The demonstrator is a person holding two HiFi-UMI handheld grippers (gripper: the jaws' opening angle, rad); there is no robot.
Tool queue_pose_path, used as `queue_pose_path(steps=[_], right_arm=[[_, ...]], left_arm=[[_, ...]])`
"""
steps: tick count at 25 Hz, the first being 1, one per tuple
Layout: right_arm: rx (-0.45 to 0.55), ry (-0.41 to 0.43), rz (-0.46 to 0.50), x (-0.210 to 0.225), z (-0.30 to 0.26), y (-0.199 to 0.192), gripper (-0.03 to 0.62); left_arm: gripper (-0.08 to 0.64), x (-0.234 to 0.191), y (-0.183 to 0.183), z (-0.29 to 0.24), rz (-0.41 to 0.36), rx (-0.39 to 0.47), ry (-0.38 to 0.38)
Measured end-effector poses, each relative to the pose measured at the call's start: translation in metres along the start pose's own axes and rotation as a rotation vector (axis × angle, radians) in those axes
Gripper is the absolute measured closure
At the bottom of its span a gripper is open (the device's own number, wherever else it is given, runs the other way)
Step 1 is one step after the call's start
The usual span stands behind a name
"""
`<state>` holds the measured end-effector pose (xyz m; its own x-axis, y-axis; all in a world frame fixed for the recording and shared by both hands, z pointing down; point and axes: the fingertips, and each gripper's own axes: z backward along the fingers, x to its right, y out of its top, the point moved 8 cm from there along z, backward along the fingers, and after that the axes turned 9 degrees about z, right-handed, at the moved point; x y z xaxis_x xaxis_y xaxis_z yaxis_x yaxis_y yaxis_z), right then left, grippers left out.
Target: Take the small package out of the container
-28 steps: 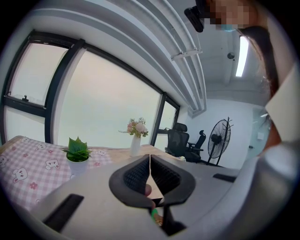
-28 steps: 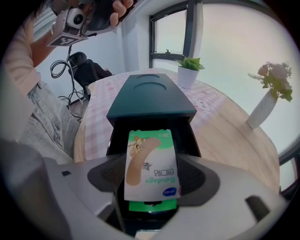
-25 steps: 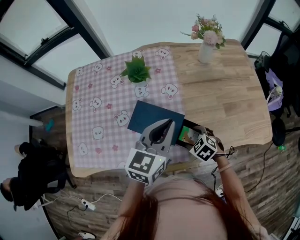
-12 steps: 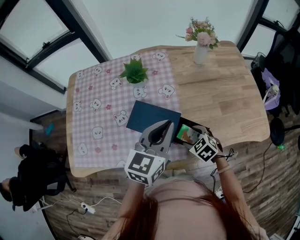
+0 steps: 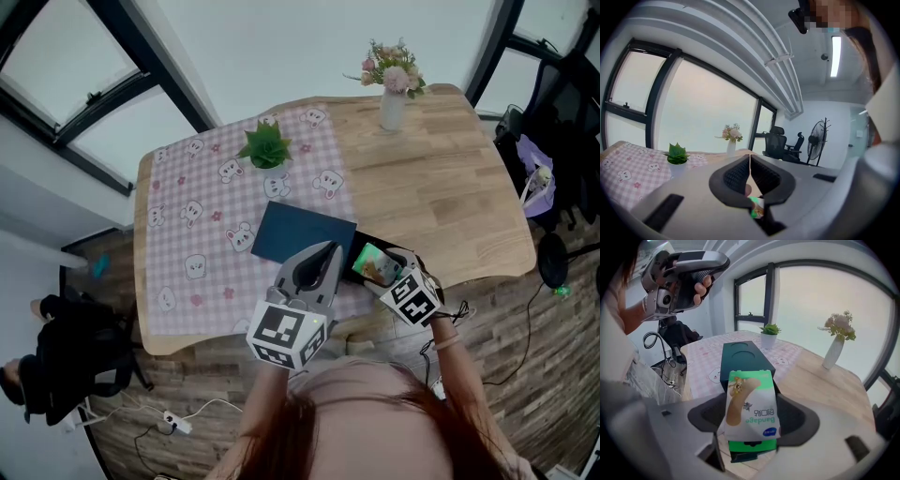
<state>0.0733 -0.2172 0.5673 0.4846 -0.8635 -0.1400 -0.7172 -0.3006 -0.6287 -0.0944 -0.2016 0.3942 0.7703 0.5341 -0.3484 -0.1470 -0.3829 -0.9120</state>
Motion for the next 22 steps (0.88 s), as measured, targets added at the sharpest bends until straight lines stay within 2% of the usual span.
queue_pose_path(steps=[11, 22], right_arm=[[0.085, -0.060, -0.062, -0.003, 0.027, 0.008, 0.270], [0.217, -0.105, -0.151, -0.007, 0.056, 0.013, 0.272]], left_arm=[[0.548, 0.015, 0.002, 0.011, -0.014, 0.014, 0.003], [0.548, 0.030, 0.002, 0.021, -0.033, 0.028, 0.004]])
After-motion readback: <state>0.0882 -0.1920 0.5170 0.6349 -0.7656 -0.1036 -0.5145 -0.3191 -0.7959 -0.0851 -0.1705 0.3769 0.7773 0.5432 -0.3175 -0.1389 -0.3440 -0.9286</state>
